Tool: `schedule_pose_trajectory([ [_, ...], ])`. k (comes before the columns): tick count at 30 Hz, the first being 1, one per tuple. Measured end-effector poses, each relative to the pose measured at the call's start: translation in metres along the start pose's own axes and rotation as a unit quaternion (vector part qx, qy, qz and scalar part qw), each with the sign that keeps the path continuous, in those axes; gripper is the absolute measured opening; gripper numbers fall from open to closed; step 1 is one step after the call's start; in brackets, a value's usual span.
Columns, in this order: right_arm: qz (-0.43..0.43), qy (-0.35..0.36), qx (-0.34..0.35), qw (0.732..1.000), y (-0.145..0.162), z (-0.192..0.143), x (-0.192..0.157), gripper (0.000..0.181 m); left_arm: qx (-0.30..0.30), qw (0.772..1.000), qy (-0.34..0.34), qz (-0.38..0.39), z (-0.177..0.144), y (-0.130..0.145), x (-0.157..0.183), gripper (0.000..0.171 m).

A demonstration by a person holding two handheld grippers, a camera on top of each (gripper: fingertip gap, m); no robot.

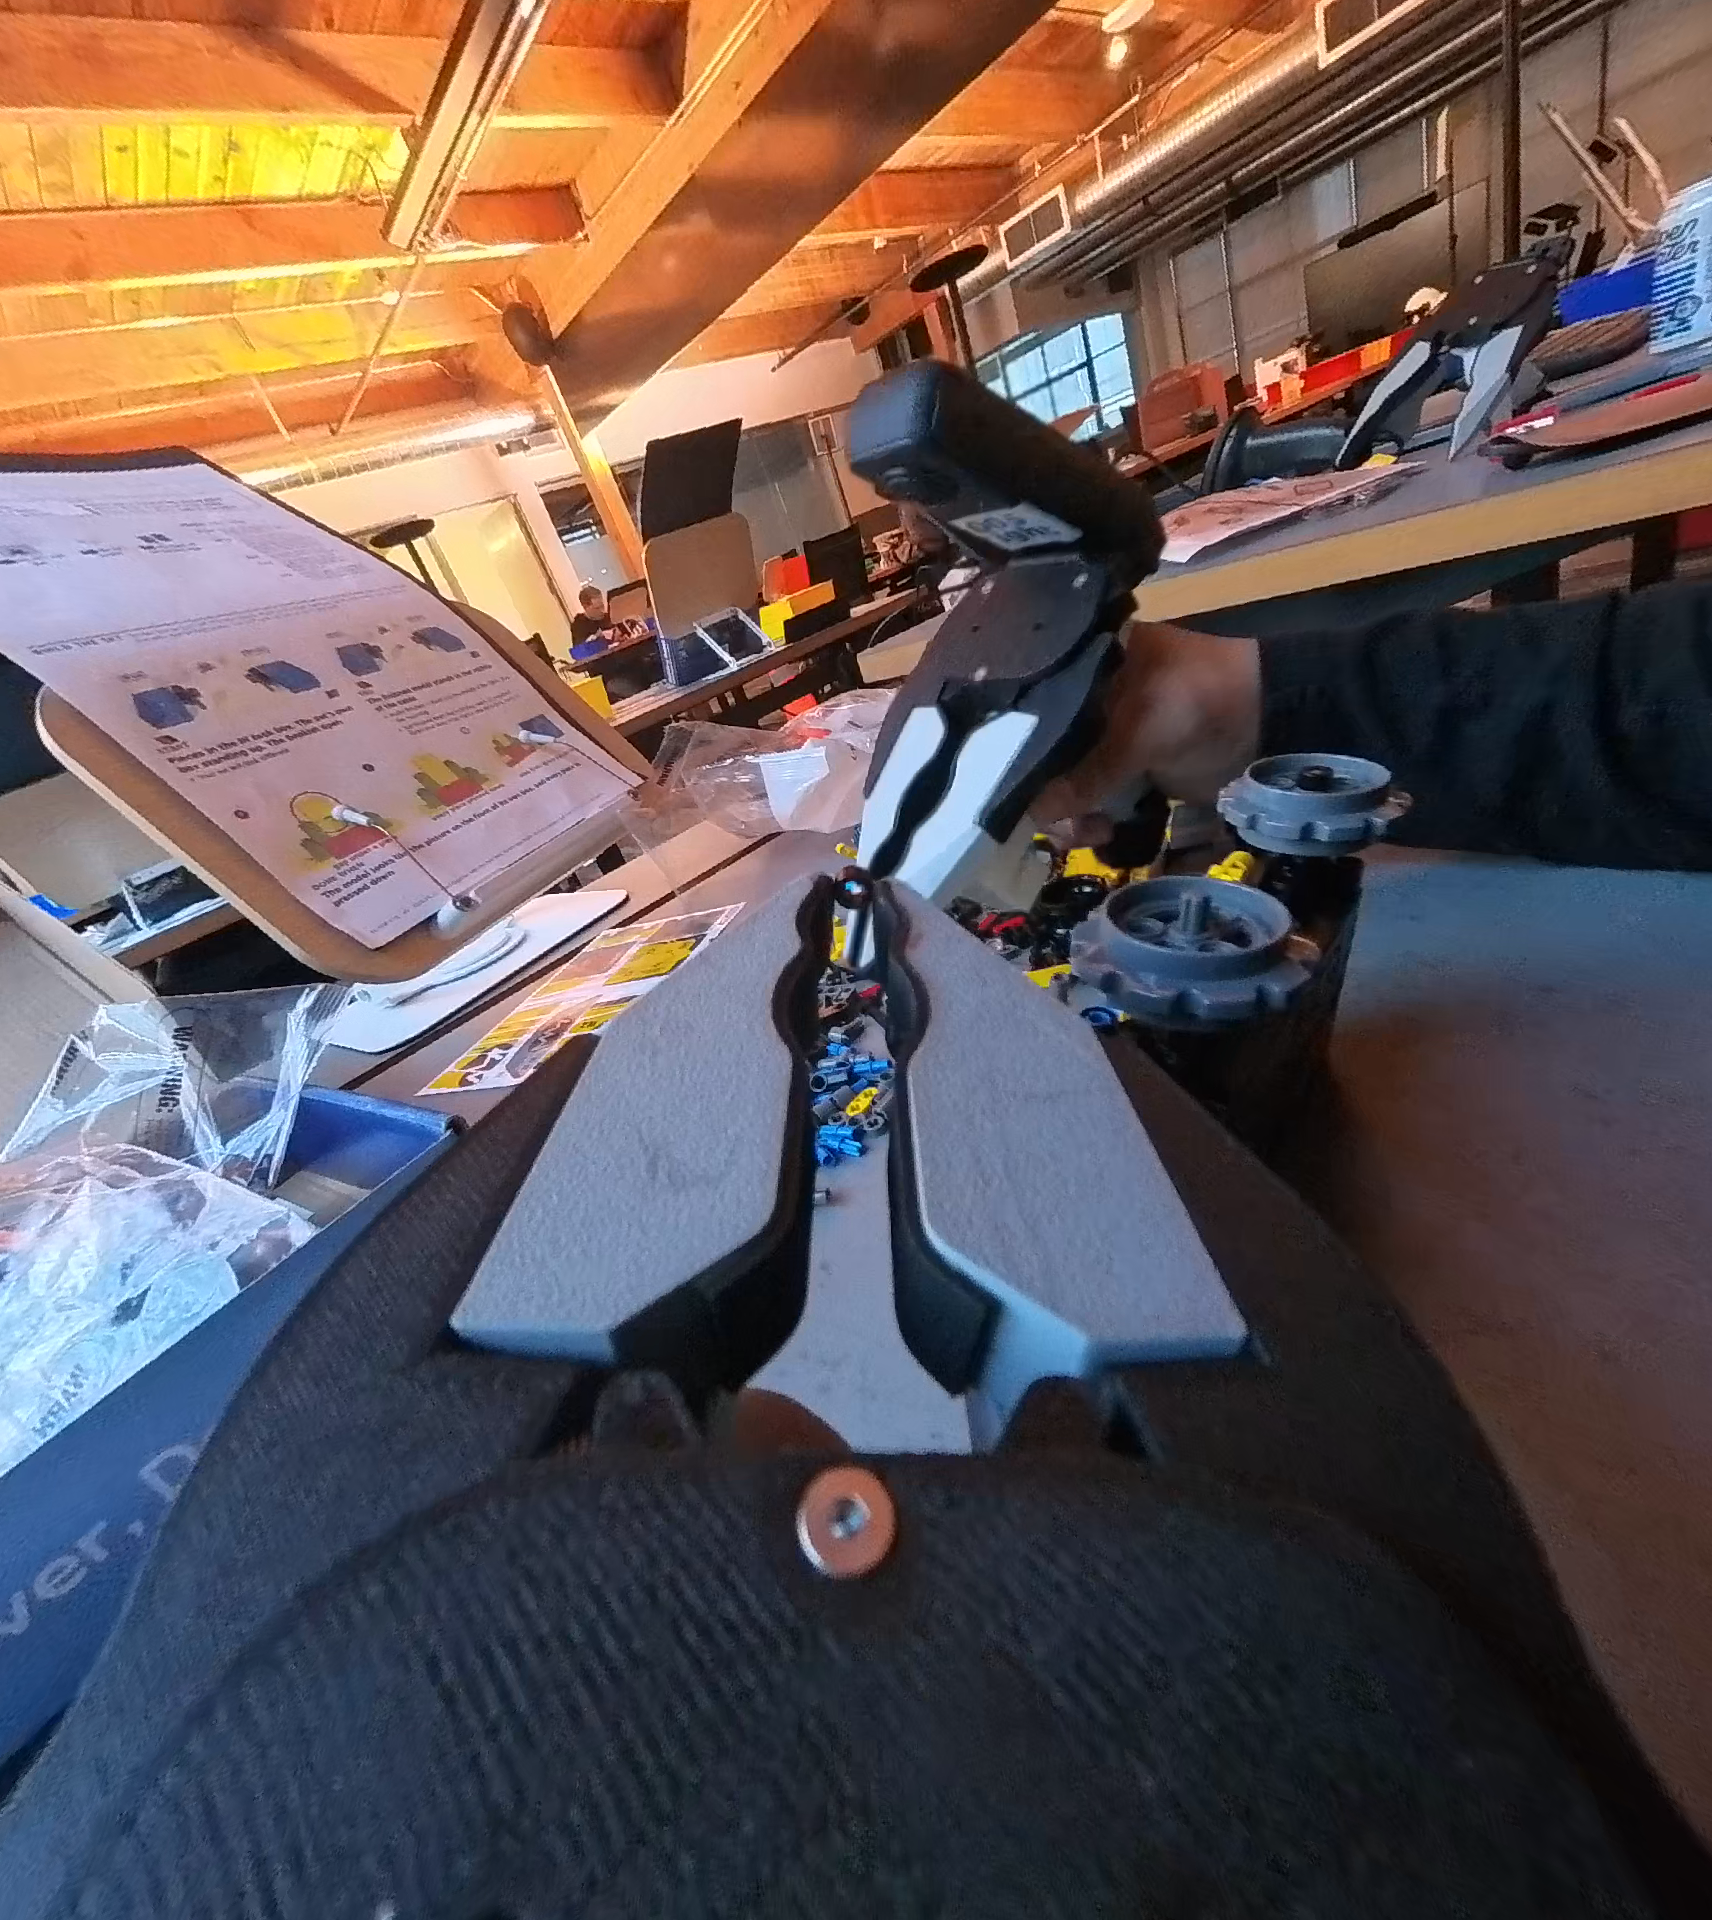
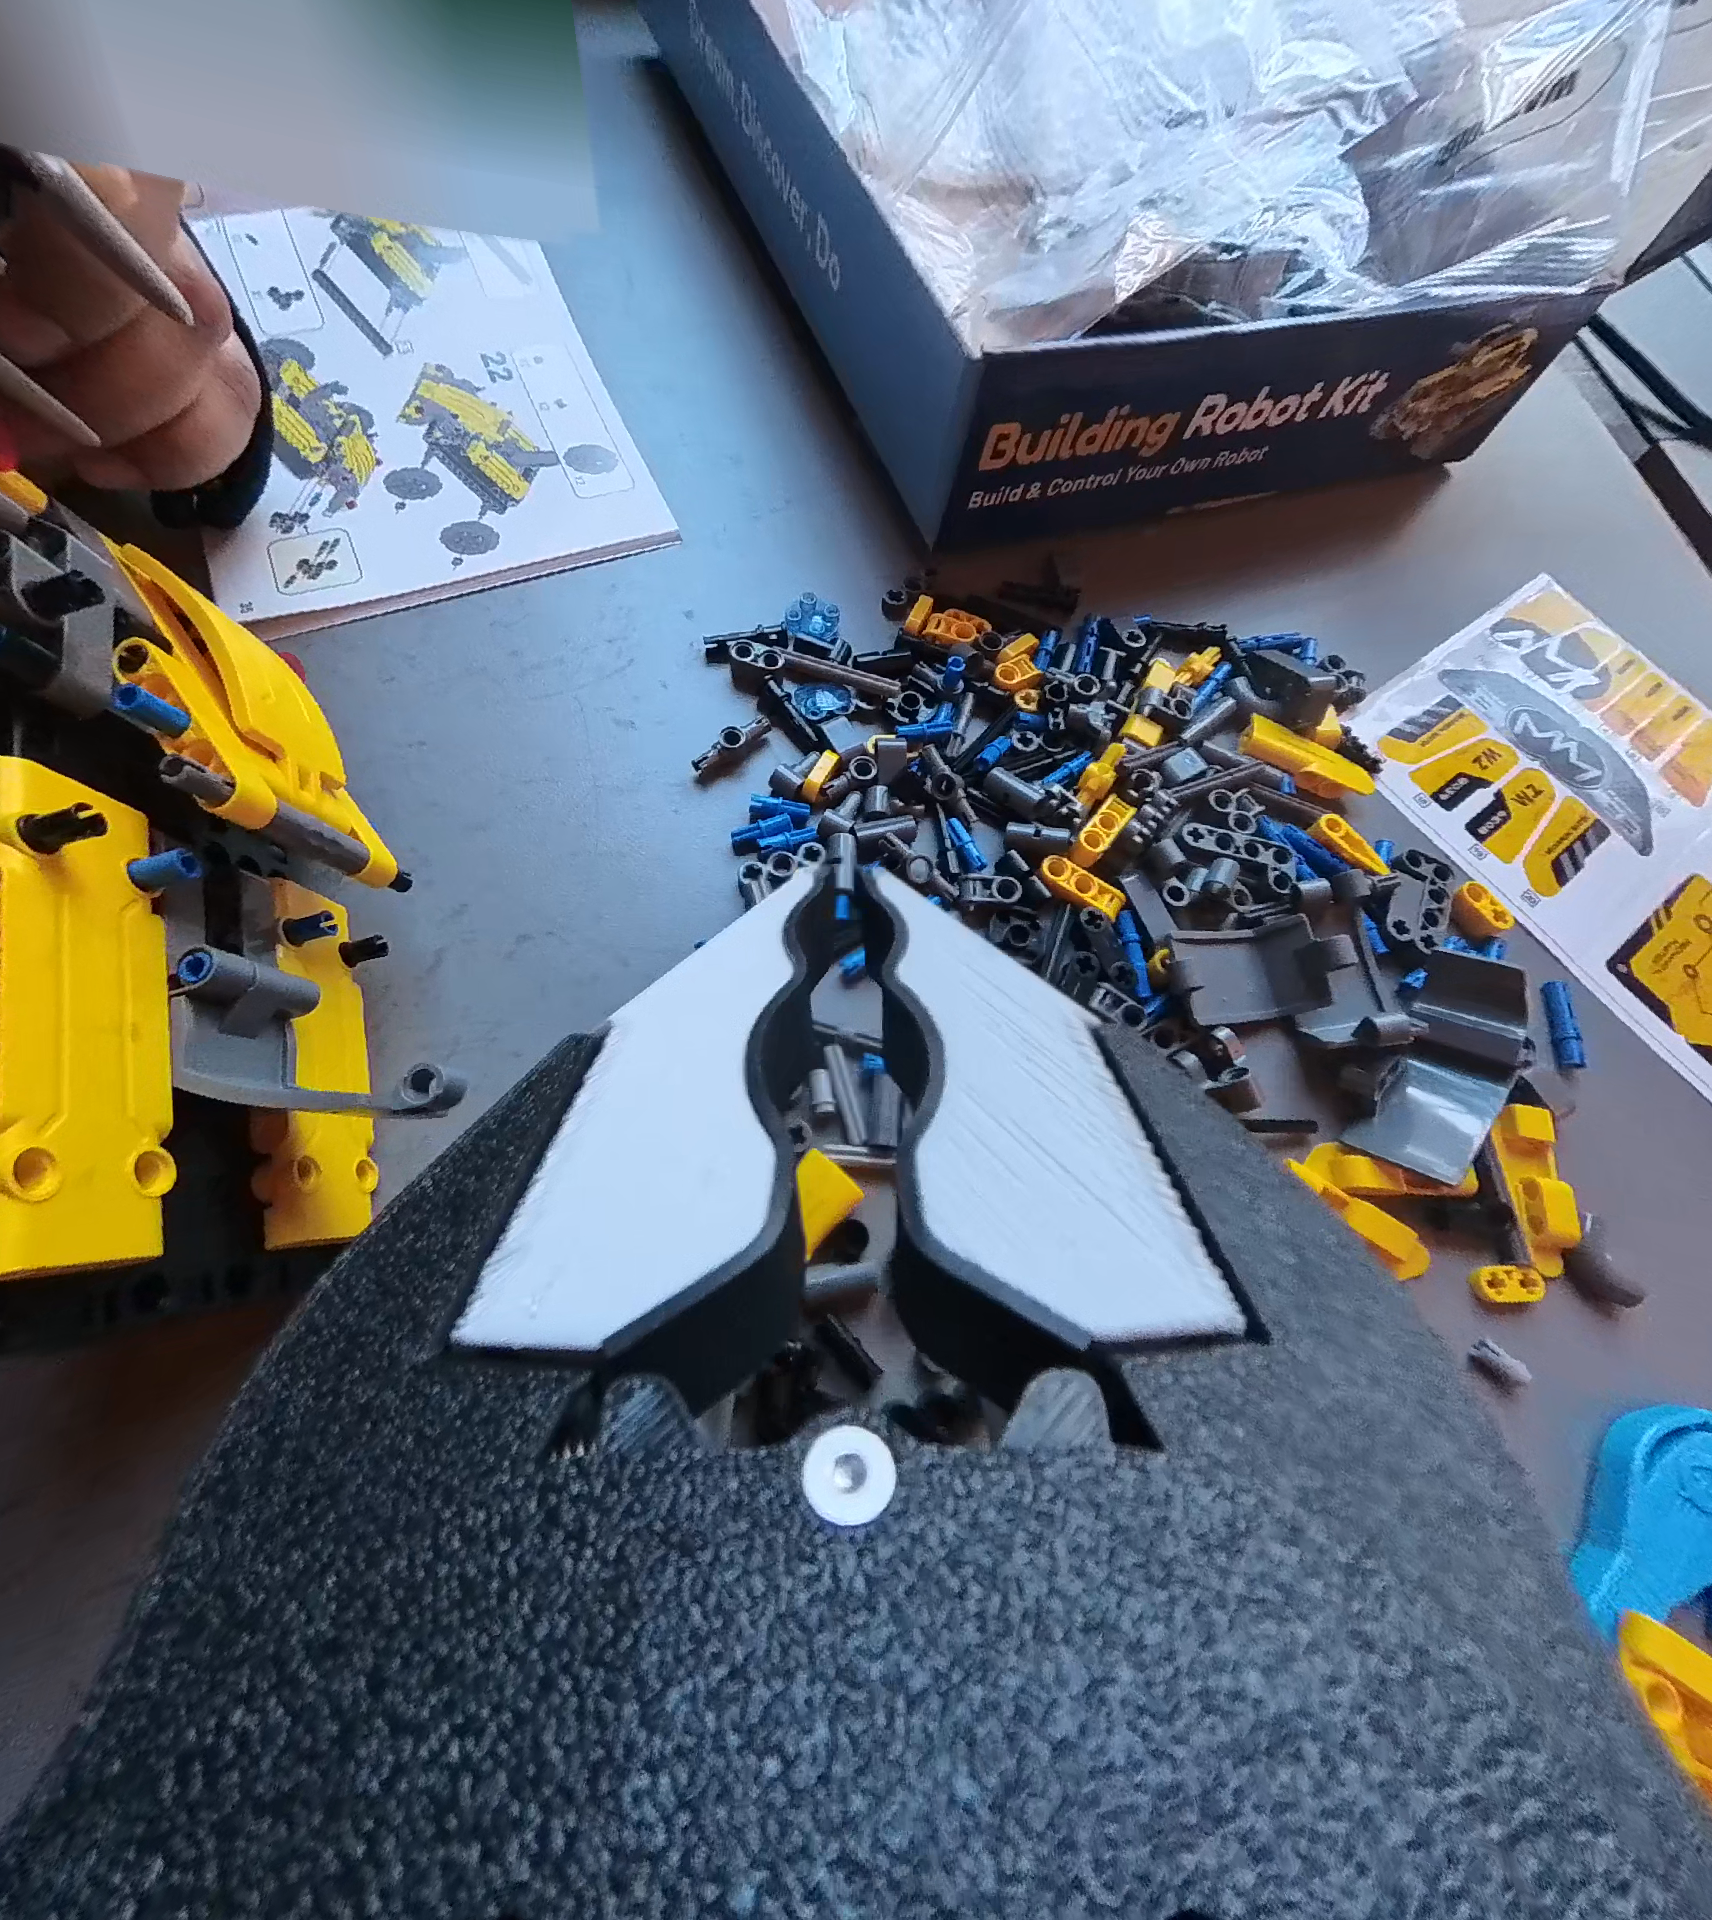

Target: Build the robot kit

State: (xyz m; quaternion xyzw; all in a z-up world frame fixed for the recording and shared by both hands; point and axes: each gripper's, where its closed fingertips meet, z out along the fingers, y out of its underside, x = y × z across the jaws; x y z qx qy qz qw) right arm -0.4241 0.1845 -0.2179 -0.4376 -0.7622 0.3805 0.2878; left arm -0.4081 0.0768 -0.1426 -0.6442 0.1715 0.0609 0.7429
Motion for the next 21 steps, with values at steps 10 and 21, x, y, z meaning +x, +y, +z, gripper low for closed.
schedule_pose_trajectory([
  [10,0.02,0.093,0.05,0.994,-0.007,-0.044,0.035,0.003,0.002,1.0,-0.015,-0.023,-0.001,0.0,-0.009,0.003],
  [21,0.019,0.112,0.069,0.991,-0.009,-0.069,0.035,0.003,0.011,0.998,-0.026,-0.053,-0.004,0.0,-0.018,0.003],
])
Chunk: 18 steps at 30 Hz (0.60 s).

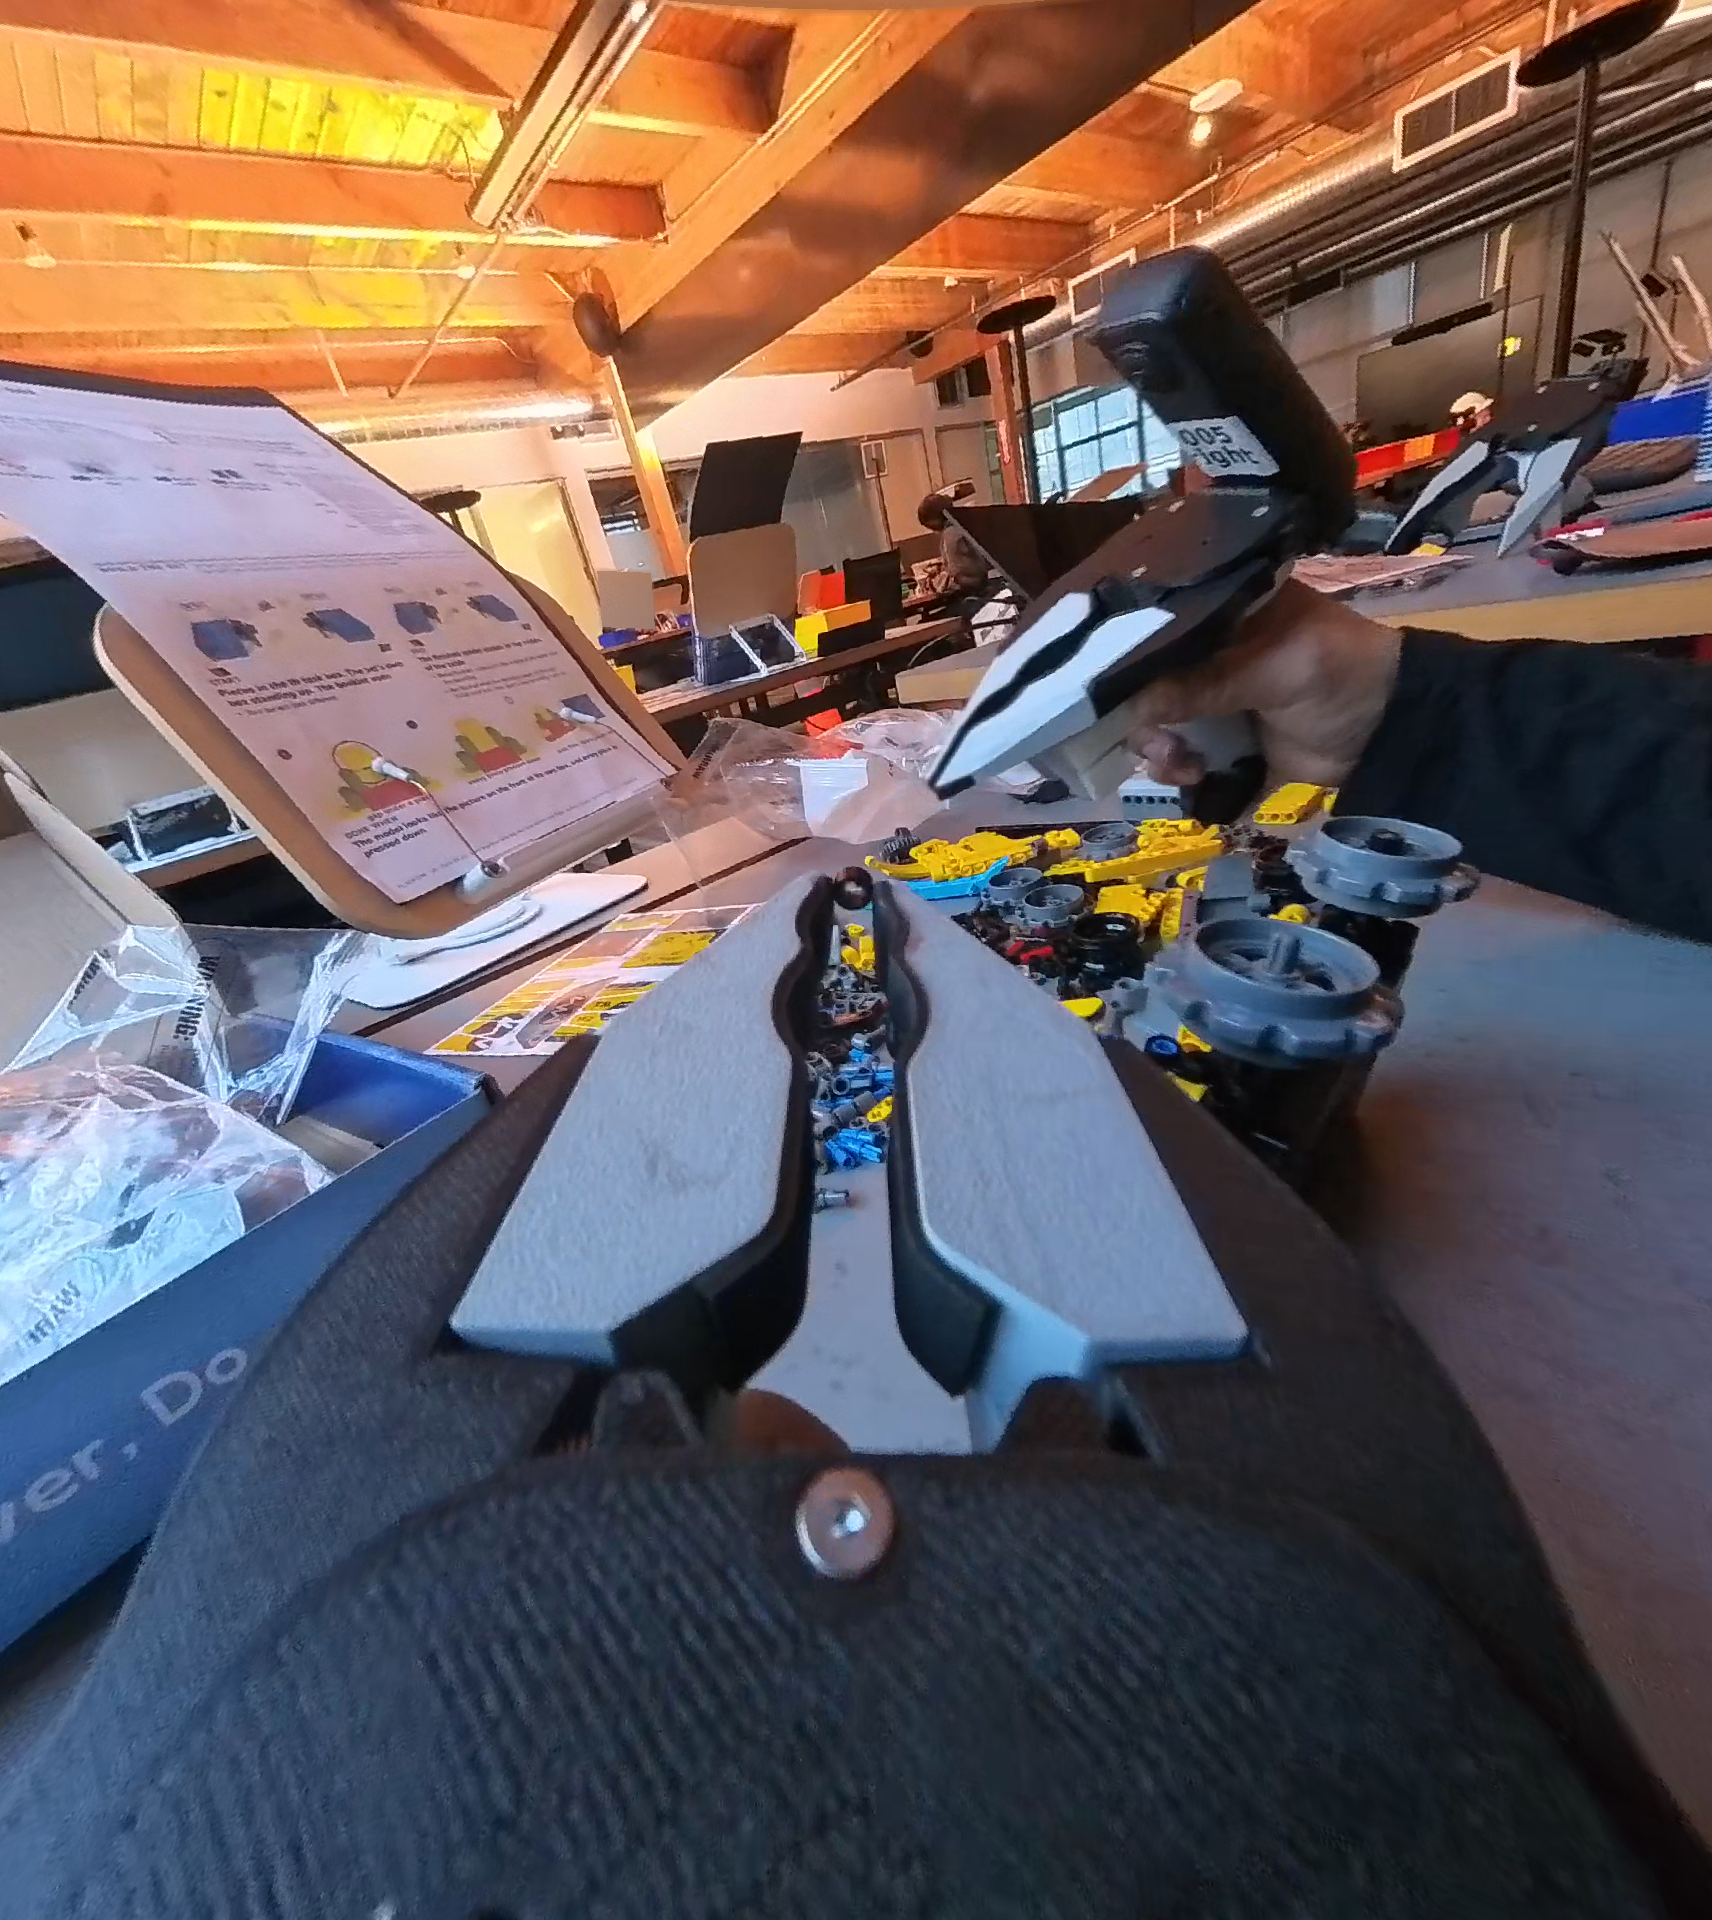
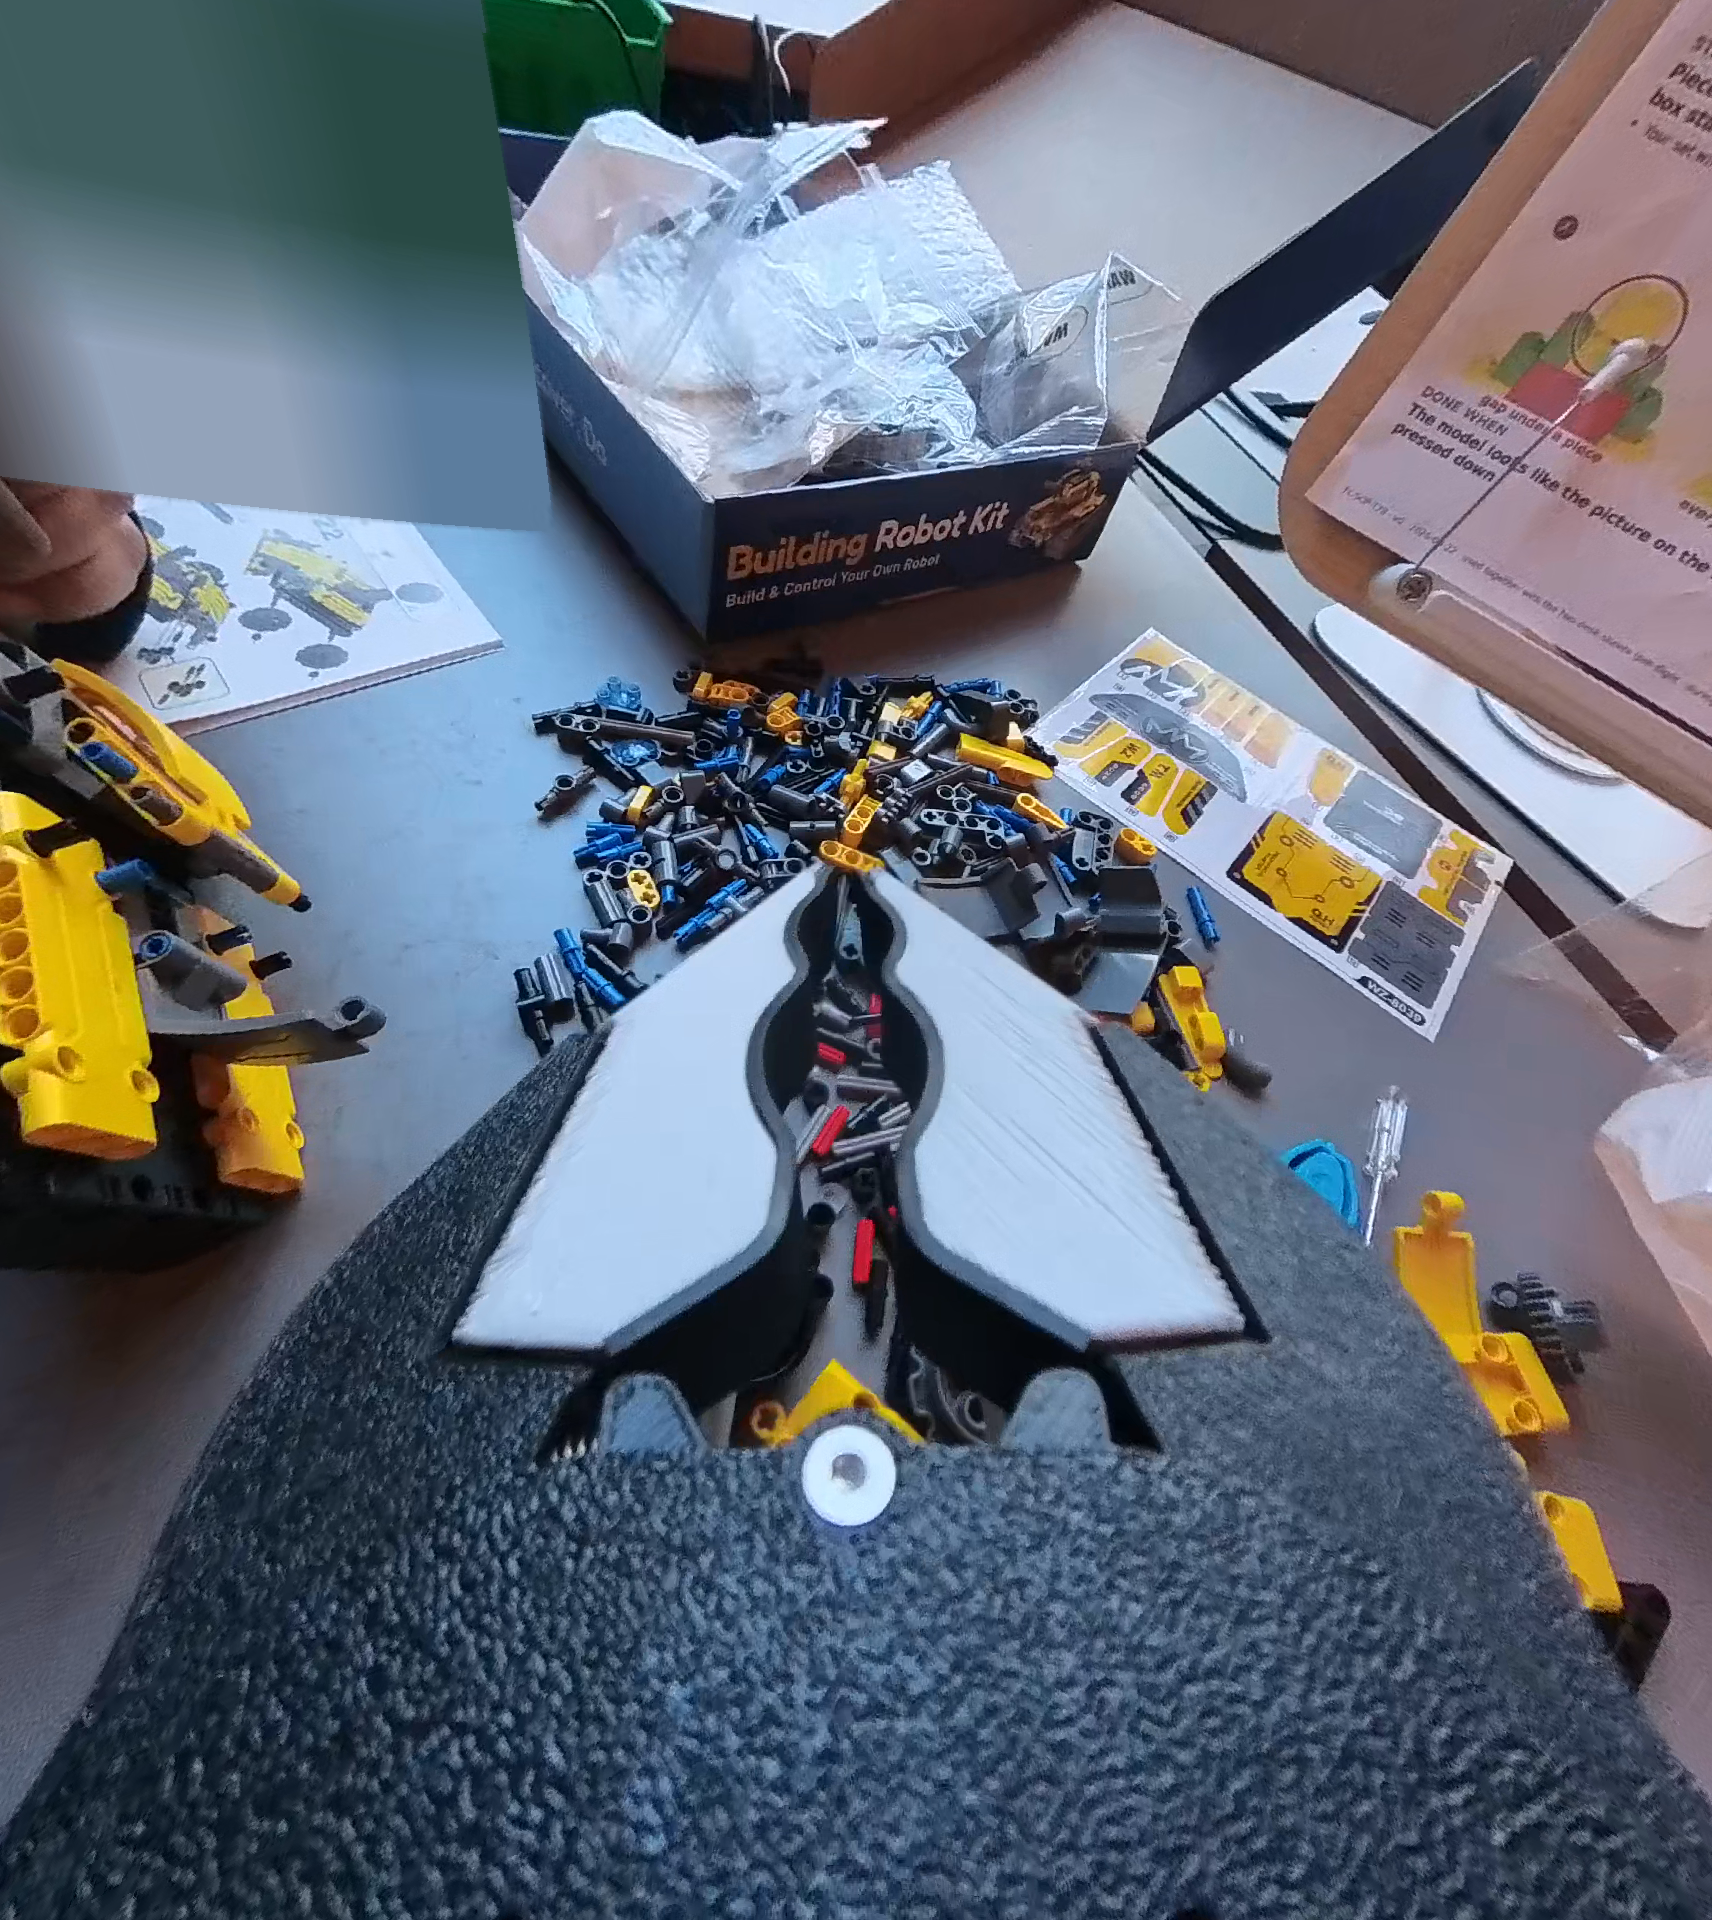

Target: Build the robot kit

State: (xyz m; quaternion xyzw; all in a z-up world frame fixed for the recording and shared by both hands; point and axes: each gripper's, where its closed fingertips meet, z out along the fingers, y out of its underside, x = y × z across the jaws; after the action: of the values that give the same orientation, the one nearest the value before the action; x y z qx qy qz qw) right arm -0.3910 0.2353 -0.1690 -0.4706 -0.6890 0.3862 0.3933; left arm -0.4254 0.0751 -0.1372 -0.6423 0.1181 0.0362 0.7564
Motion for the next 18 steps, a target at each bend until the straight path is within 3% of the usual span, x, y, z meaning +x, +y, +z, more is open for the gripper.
schedule_pose_trajectory([
  [12,0.002,-0.026,0.009,1.0,0.004,-0.009,-0.009,0.004,-0.023,1.0,0.003,-0.009,0.004,0.006,-0.001,0.004],
  [18,0.019,-0.06,0.036,0.997,0.003,-0.028,-0.035,0.008,-0.104,0.994,0.029,-0.004,0.015,0.026,-0.004,0.004],
])
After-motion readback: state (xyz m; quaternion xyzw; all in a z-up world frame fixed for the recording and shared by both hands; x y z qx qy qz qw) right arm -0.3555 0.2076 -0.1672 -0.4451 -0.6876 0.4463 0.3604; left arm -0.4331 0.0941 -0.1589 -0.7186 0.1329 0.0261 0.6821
